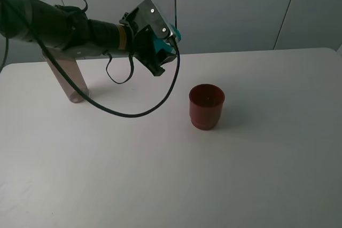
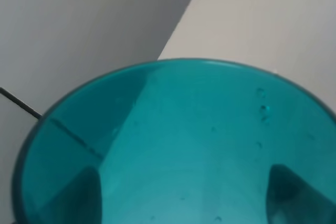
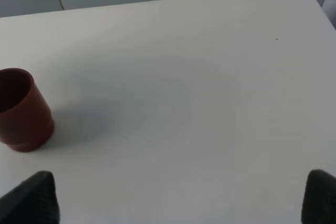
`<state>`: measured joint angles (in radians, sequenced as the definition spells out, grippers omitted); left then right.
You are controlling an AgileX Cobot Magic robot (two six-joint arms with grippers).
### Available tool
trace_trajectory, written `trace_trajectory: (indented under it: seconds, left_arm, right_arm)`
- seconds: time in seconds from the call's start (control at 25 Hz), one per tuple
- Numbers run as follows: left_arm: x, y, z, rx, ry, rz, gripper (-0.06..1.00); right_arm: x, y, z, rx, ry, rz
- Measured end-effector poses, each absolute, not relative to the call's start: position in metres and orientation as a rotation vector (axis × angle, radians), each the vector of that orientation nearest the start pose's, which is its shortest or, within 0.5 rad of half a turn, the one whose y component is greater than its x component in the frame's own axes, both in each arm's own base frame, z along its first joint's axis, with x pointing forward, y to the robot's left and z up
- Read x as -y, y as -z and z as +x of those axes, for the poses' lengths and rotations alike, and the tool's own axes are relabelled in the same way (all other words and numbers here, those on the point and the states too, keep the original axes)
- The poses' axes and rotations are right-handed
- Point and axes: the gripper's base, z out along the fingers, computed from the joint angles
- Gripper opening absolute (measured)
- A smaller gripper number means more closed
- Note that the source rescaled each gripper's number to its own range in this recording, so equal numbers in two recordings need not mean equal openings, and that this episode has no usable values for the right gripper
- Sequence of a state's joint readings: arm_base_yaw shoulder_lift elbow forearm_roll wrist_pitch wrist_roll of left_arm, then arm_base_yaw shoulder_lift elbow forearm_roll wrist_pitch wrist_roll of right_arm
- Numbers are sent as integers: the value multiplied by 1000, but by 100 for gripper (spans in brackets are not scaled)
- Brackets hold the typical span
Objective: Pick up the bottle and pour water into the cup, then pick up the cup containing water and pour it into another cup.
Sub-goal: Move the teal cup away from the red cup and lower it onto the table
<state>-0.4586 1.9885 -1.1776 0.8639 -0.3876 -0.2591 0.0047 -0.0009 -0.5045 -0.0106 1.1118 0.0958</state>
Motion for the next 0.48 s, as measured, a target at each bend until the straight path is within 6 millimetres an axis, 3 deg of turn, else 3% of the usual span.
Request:
trace_trajectory:
  seconds: [0.24,0.48]
  left_arm:
    - [179,-177,378,-1544,398,988,15]
    - [160,-165,388,-1585,475,873,15]
  right_arm:
    - [1,-274,-8,-2088,-48,96]
    - [1,-274,-8,-2088,-48,96]
